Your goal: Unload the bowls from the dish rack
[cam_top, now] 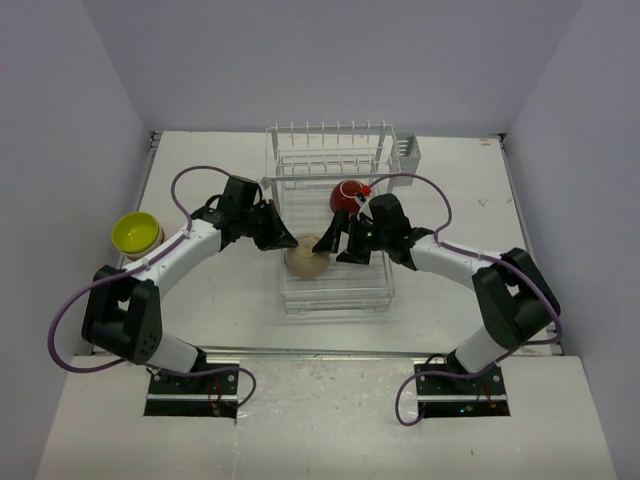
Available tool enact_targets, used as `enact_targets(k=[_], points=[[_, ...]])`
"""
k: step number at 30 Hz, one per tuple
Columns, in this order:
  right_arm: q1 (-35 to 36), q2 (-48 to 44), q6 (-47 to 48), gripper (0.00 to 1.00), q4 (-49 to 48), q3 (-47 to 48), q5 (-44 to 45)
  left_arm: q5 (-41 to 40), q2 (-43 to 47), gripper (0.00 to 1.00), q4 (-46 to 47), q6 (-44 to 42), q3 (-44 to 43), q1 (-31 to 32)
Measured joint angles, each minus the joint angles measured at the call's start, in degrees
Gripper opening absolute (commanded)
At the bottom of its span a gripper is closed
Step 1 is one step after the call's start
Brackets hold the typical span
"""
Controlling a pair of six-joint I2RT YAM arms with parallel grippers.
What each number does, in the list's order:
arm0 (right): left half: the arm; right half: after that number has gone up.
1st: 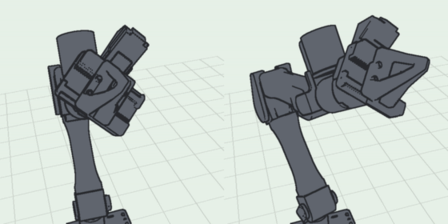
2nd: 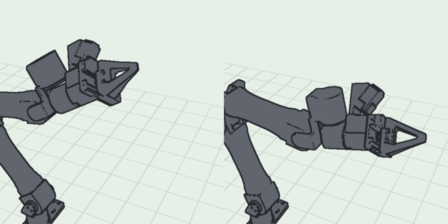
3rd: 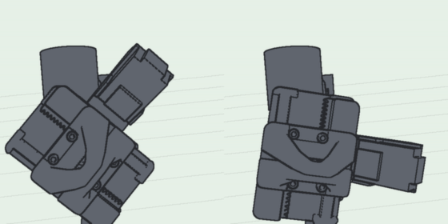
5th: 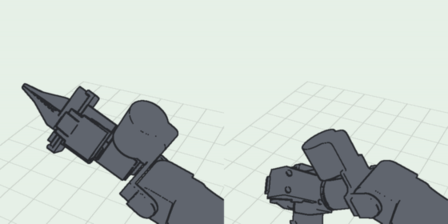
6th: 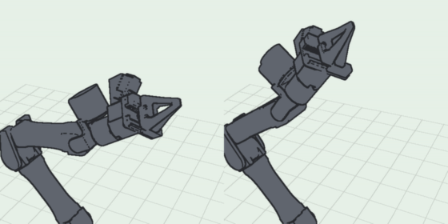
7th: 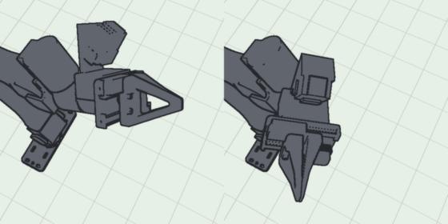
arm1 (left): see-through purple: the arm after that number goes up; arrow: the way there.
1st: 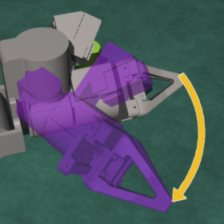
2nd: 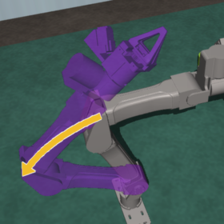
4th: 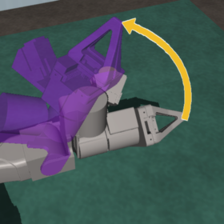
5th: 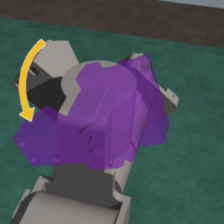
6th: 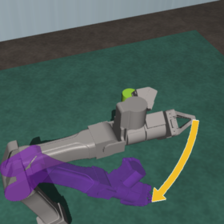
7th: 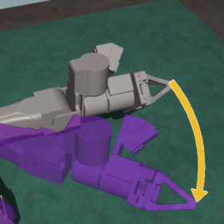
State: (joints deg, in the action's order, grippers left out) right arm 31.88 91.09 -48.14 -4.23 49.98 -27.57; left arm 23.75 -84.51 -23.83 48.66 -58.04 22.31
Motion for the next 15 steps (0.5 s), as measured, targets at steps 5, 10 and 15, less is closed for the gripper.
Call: enact_targets(k=[5, 10, 15], points=[[0.0, 1.11, -0.83, 0.99, -0.07, 0.31, 0.48, -0.07, -0.02, 0.0, -0.68, -0.2, -0.28, 0.02], [0.07, 1.53, -1.84, 0.99, -0.17, 0.37, 1.09, -0.26, -0.04, 0.0, -0.9, -0.22, -0.37, 0.17], [0.33, 1.64, -3.26, 0.99, -0.7, 0.44, 1.09, -0.48, -0.15, 0.0, -1.2, -0.2, -0.63, 0.24]])
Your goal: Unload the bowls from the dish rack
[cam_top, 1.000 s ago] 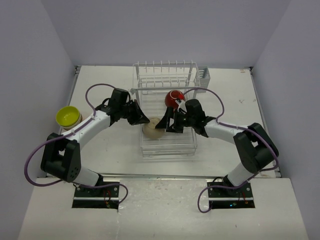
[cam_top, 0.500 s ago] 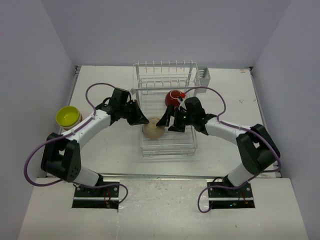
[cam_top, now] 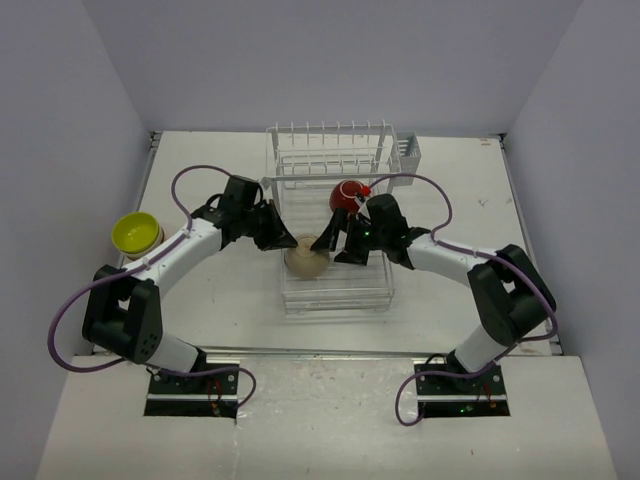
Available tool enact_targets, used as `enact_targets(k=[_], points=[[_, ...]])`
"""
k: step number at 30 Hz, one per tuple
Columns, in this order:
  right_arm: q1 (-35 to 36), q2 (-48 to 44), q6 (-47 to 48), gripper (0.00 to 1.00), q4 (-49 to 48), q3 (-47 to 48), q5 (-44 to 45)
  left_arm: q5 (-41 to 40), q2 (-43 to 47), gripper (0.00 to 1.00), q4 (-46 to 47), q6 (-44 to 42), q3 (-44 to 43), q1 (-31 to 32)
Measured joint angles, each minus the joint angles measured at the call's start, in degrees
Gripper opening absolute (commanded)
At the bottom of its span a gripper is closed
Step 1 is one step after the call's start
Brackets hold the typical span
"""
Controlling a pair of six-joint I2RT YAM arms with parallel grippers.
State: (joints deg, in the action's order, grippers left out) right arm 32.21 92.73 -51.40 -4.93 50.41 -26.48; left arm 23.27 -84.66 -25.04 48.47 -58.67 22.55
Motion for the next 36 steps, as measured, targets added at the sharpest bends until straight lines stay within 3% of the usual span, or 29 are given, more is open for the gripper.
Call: enact_targets(k=[23, 36], points=[[3.04, 1.64, -4.28, 0.99, 2.64, 1.29, 6.03, -0.2, -0.9, 0.0, -0.87, 0.04, -1.11, 0.37], [3.56, 2.91, -5.09, 0.97, -4.11, -0.59, 4.0, -0.31, -0.96, 0.0, -0.9, -0.04, -1.11, 0.39]])
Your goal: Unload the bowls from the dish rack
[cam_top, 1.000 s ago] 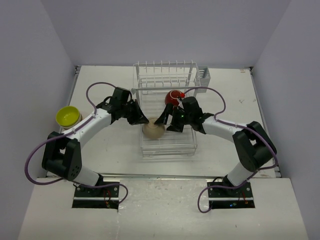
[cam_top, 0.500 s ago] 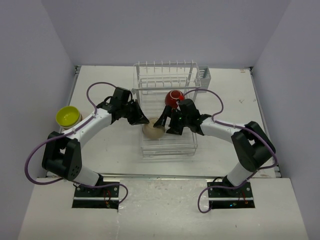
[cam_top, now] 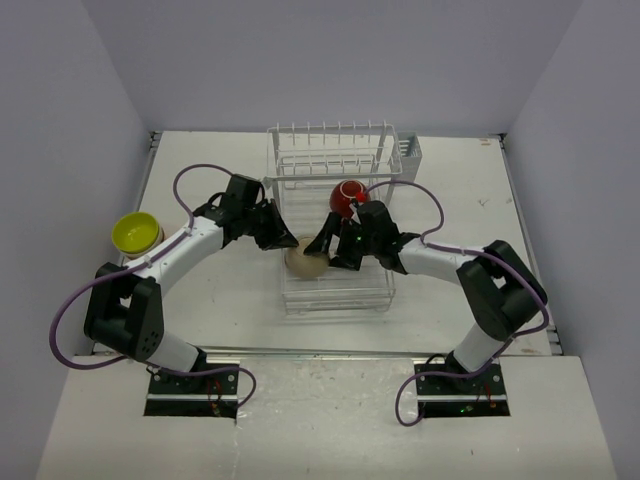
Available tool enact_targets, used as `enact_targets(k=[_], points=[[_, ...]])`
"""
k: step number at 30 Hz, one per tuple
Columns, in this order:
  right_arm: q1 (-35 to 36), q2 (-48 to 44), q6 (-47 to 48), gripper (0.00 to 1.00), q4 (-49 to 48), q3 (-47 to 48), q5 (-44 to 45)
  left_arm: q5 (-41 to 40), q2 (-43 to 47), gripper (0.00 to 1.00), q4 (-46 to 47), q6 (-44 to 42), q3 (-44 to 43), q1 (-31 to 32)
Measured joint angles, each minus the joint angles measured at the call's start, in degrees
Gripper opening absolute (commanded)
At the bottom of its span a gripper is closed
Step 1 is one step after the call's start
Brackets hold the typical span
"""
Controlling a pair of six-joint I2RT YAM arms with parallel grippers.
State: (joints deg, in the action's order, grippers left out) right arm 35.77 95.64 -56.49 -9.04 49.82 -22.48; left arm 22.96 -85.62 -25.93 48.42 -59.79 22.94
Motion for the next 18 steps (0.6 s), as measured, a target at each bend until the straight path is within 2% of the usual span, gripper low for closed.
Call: enact_targets(k=[9, 18], points=[[0.11, -1.2, -0.37, 0.85, -4.17, -2.91, 0.07, -0.13, -0.09, 0.0, 0.04, -0.07, 0.0, 0.02], [0.52, -2.93, -0.52, 0.86, -6.38, -4.96, 0.04, -0.28, -0.09, 0.0, 0.04, -0.24, 0.0, 0.02]])
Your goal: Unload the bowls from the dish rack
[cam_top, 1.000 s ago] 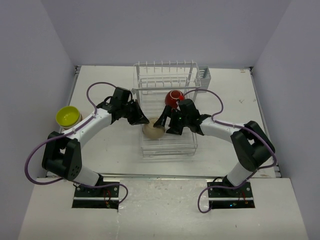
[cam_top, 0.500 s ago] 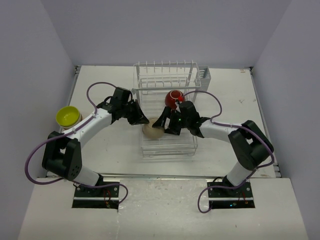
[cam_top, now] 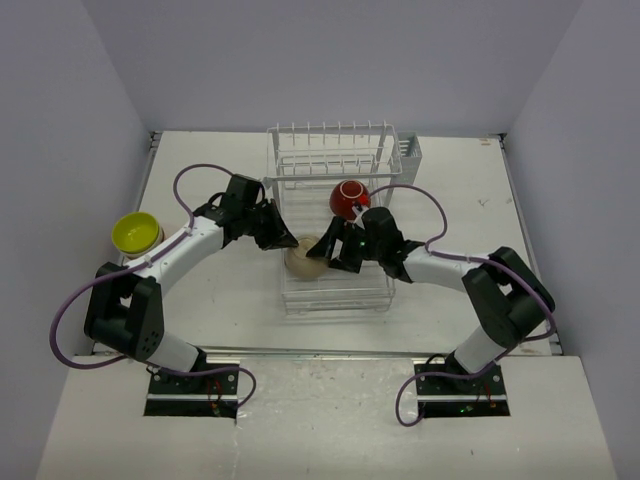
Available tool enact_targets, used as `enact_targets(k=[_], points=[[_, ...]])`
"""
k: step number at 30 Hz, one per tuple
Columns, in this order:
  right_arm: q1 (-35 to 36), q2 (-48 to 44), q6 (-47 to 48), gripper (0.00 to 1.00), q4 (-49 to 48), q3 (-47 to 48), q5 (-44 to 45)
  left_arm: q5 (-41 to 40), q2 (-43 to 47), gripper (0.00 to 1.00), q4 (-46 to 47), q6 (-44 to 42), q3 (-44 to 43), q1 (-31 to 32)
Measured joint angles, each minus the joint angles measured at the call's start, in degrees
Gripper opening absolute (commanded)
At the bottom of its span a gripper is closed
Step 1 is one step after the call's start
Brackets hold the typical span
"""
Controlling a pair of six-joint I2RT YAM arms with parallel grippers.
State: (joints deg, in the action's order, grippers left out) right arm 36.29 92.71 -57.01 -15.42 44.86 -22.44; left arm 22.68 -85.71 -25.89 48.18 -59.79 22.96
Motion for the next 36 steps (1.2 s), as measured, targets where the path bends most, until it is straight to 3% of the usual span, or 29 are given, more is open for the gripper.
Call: enact_targets(k=[17, 28, 36], points=[[0.68, -2.8, -0.83, 0.81, -7.76, -5.14, -1.07, -0.17, -0.26, 0.0, 0.0, -0.68, 0.0, 0.0], [0.81, -2.82, -3.41, 0.69, -14.88, -8.96, 0.09, 0.09, -0.42, 0.0, 0.11, -0.76, 0.0, -0.02], [1.86, -2.82, -4.28, 0.74, -17.22, -10.29, 1.33, 0.24, -1.14, 0.0, 0.09, -0.81, -0.63, -0.07]])
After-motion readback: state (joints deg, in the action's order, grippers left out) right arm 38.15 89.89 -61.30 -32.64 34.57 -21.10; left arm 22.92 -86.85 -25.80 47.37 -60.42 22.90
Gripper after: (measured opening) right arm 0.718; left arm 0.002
